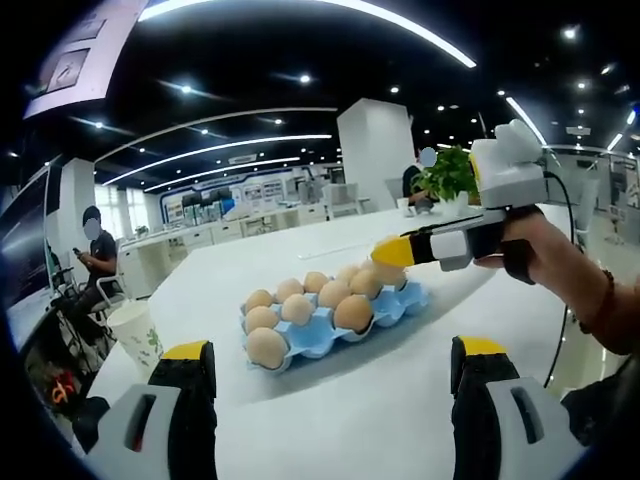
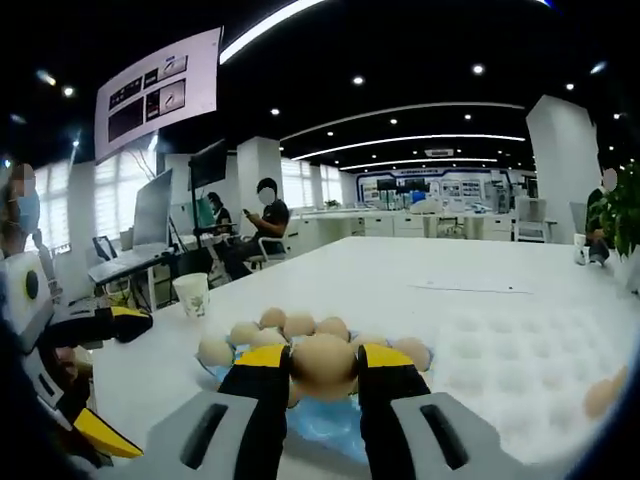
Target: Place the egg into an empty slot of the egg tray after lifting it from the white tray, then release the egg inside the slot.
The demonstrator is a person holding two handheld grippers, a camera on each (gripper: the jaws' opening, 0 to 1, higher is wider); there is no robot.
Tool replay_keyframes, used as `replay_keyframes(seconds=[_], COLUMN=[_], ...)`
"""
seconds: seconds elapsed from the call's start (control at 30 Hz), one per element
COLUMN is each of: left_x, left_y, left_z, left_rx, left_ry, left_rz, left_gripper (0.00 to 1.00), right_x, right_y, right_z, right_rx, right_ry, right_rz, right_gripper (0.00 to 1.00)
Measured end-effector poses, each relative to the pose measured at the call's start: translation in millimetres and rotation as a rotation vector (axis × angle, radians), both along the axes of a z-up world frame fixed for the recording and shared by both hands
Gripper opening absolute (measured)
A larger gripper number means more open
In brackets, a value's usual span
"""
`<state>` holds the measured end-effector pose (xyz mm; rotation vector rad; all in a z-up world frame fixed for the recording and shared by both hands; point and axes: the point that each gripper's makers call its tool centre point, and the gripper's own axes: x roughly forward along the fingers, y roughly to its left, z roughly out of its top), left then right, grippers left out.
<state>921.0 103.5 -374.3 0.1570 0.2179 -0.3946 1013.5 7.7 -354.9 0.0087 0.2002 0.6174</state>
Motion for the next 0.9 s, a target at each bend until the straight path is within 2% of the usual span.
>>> replay_keyframes(seconds=[0.4,0.57,0.9], left_x=[-0.3,-0.6,-2.2], left_y=[2,2,6], left_z=[1.9,4.9,2.4], left_rx=[0.003,-0.006,0.002], left_ry=[-0.001,-0.002,0.007], left_rz=[0.007,0.013,0.022], left_gripper=[1.0,1.0,1.0], right_x=[-7,-6,-4], right_y=[45,59,78], right_z=[5.8,5.6,-6.7], right_rx=[-0.02,-0.001,-0.042], right_ry=[-0.033,-0.031,-0.032], right_rz=[0.122,0.153,0.194], right_gripper=[0.28,0.28,0.28])
